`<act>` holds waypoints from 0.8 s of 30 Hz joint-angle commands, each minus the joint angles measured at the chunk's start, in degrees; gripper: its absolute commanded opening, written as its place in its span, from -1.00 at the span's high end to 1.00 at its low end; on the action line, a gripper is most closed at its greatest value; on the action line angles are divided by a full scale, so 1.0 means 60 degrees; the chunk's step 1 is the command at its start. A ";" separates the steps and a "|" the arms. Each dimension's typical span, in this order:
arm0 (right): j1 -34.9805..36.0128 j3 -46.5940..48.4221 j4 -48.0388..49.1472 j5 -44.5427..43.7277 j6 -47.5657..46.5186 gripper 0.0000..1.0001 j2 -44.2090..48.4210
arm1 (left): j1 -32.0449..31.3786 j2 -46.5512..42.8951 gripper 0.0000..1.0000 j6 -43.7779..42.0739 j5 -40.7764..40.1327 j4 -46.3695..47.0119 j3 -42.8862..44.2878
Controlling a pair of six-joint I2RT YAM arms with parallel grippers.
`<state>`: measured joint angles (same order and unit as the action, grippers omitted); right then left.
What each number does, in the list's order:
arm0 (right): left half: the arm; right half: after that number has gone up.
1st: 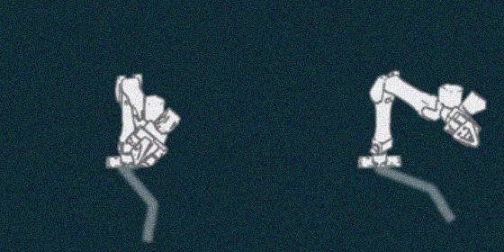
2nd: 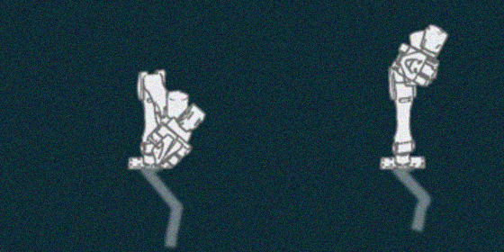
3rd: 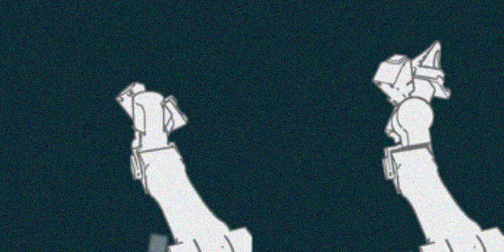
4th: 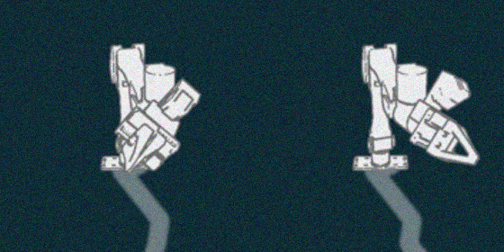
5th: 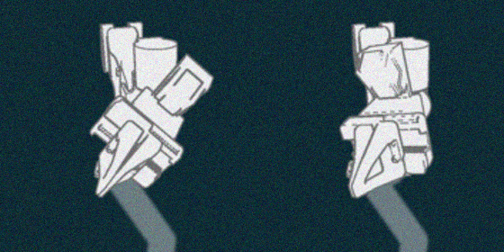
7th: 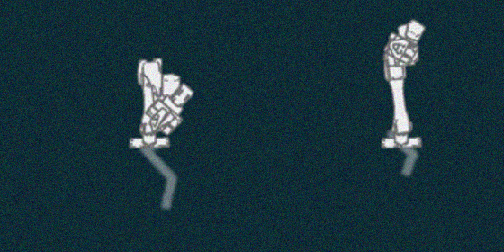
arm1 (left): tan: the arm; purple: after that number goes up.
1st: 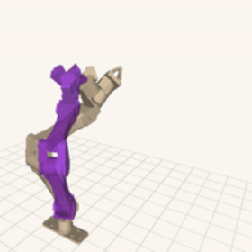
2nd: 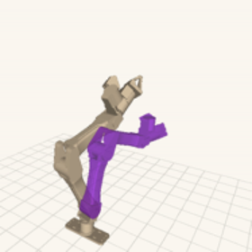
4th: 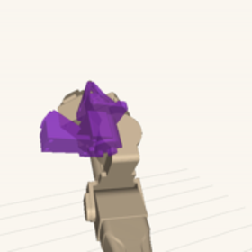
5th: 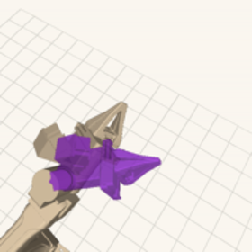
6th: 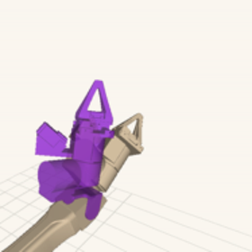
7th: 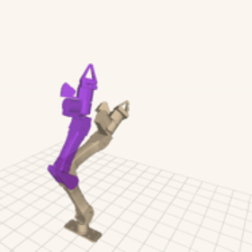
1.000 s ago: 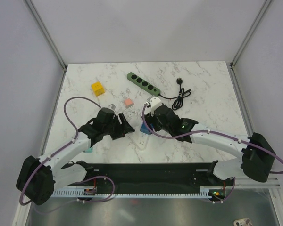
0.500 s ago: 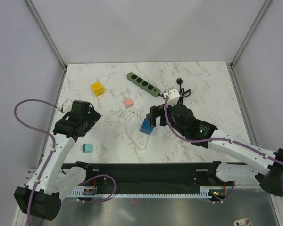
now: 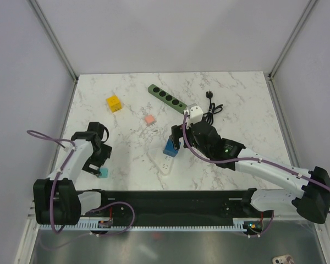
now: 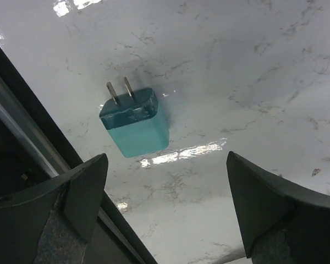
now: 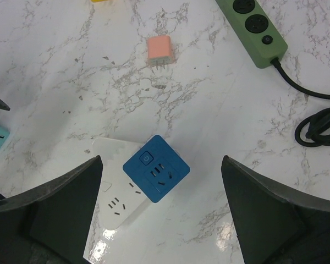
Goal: Insert the plug
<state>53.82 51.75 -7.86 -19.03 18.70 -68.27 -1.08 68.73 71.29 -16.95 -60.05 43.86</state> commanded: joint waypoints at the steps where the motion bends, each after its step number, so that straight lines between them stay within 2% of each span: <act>1: 0.0024 0.0003 0.0255 0.0153 0.0091 -0.92 -0.0033 | 0.0063 -0.0059 -0.90 0.1271 -0.0222 -0.0114 -0.0364; 7: 0.0009 -0.0041 0.0328 0.0153 0.0106 -0.87 -0.0106 | 0.0063 0.0161 -0.77 0.1756 -0.0587 0.0355 -0.0878; 12: 0.0009 -0.0040 0.0299 0.0314 0.0121 -0.86 -0.0179 | 0.0107 0.0220 -0.76 0.2210 -0.1042 0.0428 -0.1142; 18: 0.0009 -0.0158 0.0299 0.0271 0.0149 -0.84 -0.0311 | 0.0107 0.0717 -0.51 0.1977 -0.1145 0.1117 -0.1216; 21: 0.0009 -0.0143 0.0153 0.0358 0.0427 -0.79 -0.0311 | 0.0107 0.0806 -0.20 0.1627 -0.1130 0.1132 -0.1128; 22: 0.0009 -0.0186 0.0123 0.0388 0.0690 -0.79 -0.0268 | 0.0107 0.0733 0.19 0.1523 -0.1116 0.1132 -0.1070; 24: 0.0009 -0.0318 0.0152 0.0460 0.1129 -0.74 -0.0209 | 0.0122 0.0207 0.70 0.1159 -0.0897 0.1175 -0.0982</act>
<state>53.82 50.87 -7.75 -17.37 21.12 -70.13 -0.71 72.73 79.79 -20.93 -53.67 36.47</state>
